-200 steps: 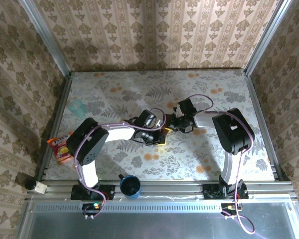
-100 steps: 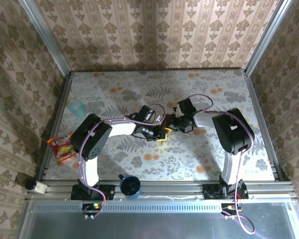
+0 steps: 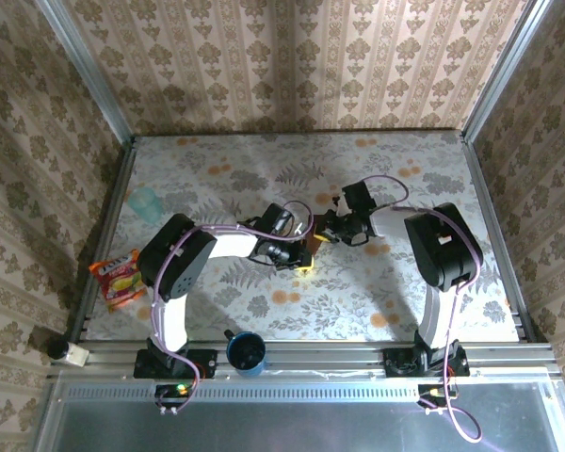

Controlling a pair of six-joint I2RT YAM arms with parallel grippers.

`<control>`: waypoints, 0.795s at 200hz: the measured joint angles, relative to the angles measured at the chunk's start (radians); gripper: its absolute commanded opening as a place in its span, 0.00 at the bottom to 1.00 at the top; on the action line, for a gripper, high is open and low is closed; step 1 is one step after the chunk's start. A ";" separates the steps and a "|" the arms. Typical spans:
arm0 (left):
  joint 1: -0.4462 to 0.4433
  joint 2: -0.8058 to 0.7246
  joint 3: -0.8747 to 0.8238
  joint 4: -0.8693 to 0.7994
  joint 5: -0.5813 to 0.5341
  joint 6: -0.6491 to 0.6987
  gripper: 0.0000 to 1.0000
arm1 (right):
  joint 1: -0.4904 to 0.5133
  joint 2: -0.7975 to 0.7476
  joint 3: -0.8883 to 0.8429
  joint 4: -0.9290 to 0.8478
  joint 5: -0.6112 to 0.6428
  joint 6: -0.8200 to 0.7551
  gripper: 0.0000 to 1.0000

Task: Fold a paper plane with a square sheet of paper (fold left side to right side)

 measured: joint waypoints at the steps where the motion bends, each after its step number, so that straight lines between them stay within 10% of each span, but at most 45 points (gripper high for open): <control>1: 0.000 0.000 0.000 0.000 0.000 0.000 0.00 | -0.001 0.000 0.001 0.000 0.000 0.000 0.00; 159: 0.017 0.023 0.205 -0.126 -0.016 0.041 0.00 | -0.035 0.053 0.051 -0.047 0.019 -0.069 0.00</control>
